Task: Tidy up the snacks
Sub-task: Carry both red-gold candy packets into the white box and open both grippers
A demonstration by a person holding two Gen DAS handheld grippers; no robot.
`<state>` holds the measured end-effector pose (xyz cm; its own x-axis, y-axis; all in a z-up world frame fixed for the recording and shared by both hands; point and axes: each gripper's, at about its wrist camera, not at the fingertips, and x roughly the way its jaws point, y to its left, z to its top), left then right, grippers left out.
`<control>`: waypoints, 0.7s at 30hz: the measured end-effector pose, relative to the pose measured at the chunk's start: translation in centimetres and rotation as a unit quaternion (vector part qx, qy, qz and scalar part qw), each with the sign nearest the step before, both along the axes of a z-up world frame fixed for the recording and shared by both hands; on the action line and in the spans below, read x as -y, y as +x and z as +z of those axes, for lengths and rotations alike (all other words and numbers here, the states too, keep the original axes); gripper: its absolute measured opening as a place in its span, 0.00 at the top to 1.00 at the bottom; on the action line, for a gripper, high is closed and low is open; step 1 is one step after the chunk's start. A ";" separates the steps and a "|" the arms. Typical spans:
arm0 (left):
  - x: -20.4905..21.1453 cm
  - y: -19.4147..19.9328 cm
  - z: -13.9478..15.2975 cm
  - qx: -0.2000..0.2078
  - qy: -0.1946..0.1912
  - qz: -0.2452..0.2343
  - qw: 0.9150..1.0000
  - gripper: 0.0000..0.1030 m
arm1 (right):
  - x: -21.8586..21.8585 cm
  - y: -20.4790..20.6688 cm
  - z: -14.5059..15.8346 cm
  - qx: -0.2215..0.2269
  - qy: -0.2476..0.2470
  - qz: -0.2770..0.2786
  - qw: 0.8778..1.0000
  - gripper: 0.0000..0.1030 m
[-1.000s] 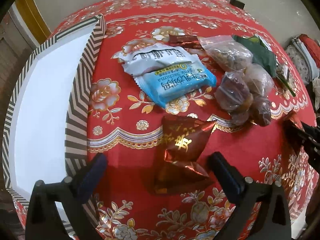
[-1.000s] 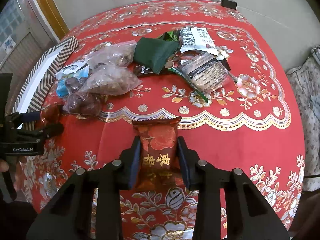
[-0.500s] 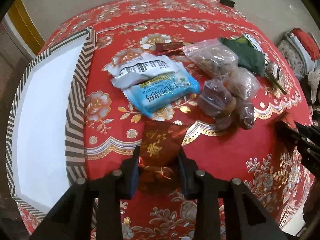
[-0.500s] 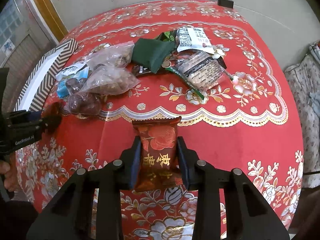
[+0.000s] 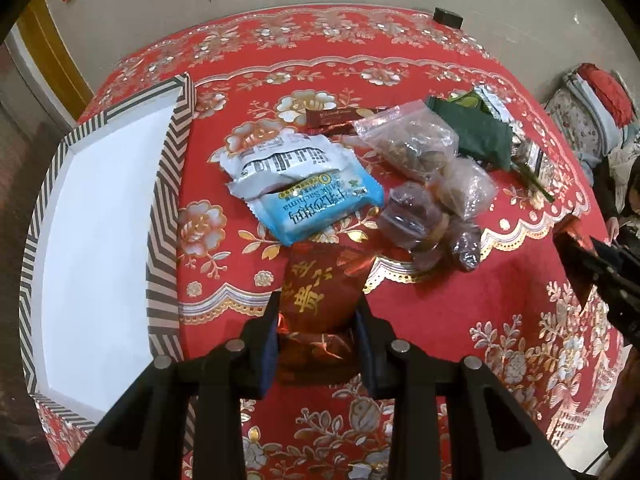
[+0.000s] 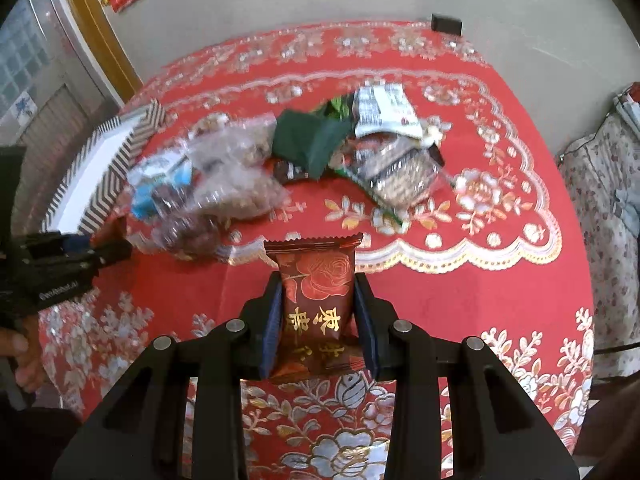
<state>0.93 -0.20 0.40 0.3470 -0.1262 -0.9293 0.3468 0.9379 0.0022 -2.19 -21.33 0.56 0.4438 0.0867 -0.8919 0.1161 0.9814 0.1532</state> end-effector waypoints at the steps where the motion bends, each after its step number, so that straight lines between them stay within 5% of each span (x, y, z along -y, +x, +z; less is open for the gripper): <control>1: -0.1 -0.1 0.1 -0.001 -0.004 0.001 1.000 0.66 | 0.0 0.0 0.4 0.005 0.002 -0.001 1.000 0.68; 21: 0.3 -0.7 1.6 0.006 0.003 -0.015 1.000 0.66 | -0.7 0.3 1.8 0.021 0.013 -0.002 1.000 0.68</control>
